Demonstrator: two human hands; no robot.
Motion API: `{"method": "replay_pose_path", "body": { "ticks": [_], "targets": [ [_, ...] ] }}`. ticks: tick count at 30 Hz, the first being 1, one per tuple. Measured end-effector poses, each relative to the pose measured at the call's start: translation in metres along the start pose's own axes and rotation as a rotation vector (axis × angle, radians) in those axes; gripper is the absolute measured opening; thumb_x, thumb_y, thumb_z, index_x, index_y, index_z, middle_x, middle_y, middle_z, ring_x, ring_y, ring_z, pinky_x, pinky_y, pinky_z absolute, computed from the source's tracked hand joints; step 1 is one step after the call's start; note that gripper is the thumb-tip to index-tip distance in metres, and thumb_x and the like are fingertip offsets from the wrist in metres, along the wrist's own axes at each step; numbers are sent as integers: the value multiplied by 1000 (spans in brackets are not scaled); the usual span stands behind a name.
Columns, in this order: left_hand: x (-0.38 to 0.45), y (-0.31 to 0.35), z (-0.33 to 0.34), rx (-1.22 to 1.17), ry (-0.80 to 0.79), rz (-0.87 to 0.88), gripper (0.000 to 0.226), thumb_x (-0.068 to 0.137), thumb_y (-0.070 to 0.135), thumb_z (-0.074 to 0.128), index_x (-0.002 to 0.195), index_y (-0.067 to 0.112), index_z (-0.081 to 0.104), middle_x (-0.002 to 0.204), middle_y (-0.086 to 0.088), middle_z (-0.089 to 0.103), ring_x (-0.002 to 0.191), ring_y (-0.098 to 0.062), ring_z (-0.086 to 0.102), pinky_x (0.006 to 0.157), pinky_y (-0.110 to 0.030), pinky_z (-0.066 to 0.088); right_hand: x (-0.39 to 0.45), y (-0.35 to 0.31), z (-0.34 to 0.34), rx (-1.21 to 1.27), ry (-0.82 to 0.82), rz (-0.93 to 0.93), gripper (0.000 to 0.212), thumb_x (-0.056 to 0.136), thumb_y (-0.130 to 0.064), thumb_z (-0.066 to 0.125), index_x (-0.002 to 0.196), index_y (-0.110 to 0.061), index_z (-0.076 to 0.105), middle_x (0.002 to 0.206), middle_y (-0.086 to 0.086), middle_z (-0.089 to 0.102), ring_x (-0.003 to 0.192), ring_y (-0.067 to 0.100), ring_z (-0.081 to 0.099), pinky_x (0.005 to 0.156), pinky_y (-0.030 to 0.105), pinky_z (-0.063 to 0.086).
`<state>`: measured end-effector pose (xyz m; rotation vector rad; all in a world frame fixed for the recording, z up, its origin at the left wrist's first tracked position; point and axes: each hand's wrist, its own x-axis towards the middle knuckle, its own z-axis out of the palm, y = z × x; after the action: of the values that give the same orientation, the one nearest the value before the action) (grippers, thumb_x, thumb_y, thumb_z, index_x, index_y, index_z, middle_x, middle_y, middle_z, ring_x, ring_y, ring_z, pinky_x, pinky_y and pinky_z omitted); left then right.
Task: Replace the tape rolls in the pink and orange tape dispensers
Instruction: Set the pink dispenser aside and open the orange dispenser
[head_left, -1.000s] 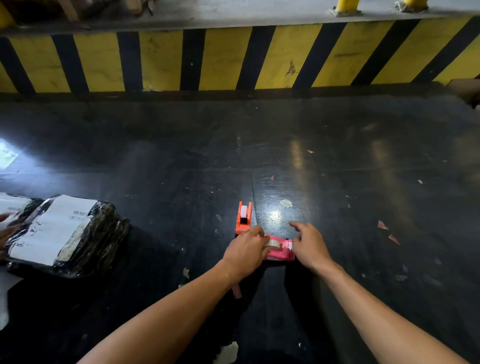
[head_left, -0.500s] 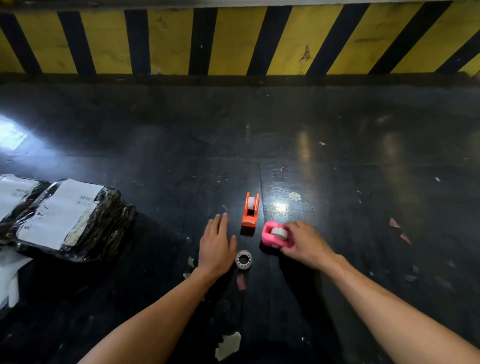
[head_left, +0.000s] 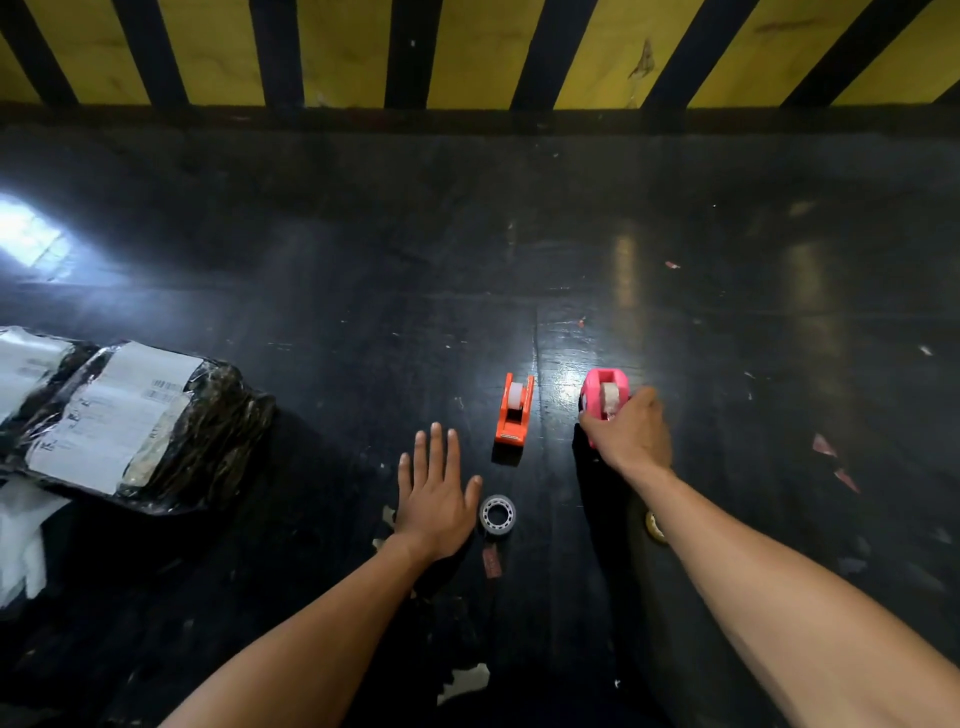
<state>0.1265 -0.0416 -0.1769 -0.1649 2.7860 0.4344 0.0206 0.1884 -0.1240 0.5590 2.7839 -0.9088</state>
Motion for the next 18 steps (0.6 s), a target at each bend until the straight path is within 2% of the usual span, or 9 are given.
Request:
{"method": "replay_pose_path", "body": {
  "ticks": [3, 5, 7, 8, 10, 12, 14, 15, 18],
  "targets": [
    [0, 0, 0, -39, 38, -12, 76, 100, 52, 22, 157, 14, -11, 161, -4, -27, 151, -26, -24, 122, -46, -13, -2, -2, -1, 56, -1, 30, 75, 72, -53, 67, 124, -8, 40, 125, 20, 51, 111, 40, 54, 88, 43, 45],
    [-1, 2, -3, -151, 115, -42, 74, 100, 43, 41, 159, 16, 5, 167, -2, -10, 154, -23, -14, 123, -44, -9, -8, -3, -4, 133, 140, 28, 75, 78, -54, 62, 135, -14, 37, 132, 20, 48, 121, 39, 46, 100, 49, 38],
    [1, 10, -13, -284, 214, -61, 65, 97, 31, 52, 156, 19, 25, 167, -1, 17, 155, -22, 7, 125, -45, 4, -19, -4, -3, 212, 354, -168, 59, 84, -39, 59, 134, -12, 42, 125, 19, 52, 117, 34, 45, 99, 46, 35],
    [4, 15, -20, -341, 250, -71, 60, 97, 26, 54, 153, 20, 33, 162, -1, 30, 152, -21, 19, 124, -47, 13, -26, -5, -1, 252, 388, -302, 51, 86, -30, 56, 130, -9, 45, 119, 18, 54, 111, 31, 46, 97, 43, 35],
    [16, 26, -30, -492, 255, -104, 55, 95, 21, 53, 149, 21, 41, 151, 0, 45, 141, -21, 38, 118, -48, 29, -38, -12, 6, 345, 221, -468, 44, 87, -20, 51, 129, -7, 48, 119, 12, 54, 108, 23, 48, 99, 37, 40],
    [30, 38, -45, -669, 180, -144, 50, 92, 23, 49, 143, 22, 49, 141, -1, 57, 131, -19, 50, 113, -45, 39, -49, -24, 14, 355, -51, -497, 48, 91, -16, 49, 138, -13, 42, 131, 1, 51, 120, 15, 47, 106, 32, 38],
    [40, 48, -54, -774, 93, -156, 38, 90, 19, 47, 123, 23, 66, 123, 1, 69, 116, -17, 62, 105, -37, 47, -56, -36, 26, 401, -253, -402, 52, 92, -13, 50, 143, -17, 38, 136, -9, 45, 126, 7, 43, 110, 27, 32],
    [42, 53, -57, -813, 52, -149, 32, 89, 17, 48, 108, 28, 71, 111, 4, 73, 106, -15, 66, 98, -34, 50, -58, -41, 32, 486, -334, -306, 50, 92, -13, 49, 140, -21, 42, 138, -10, 47, 126, 8, 46, 110, 29, 34],
    [41, 59, -56, -941, -2, -192, 30, 83, 18, 53, 98, 26, 78, 94, 4, 79, 90, -17, 73, 93, -41, 57, -58, -40, 45, 680, -419, -101, 33, 92, -15, 45, 118, -27, 61, 114, -2, 70, 108, 15, 65, 101, 38, 48]
  ]
}}
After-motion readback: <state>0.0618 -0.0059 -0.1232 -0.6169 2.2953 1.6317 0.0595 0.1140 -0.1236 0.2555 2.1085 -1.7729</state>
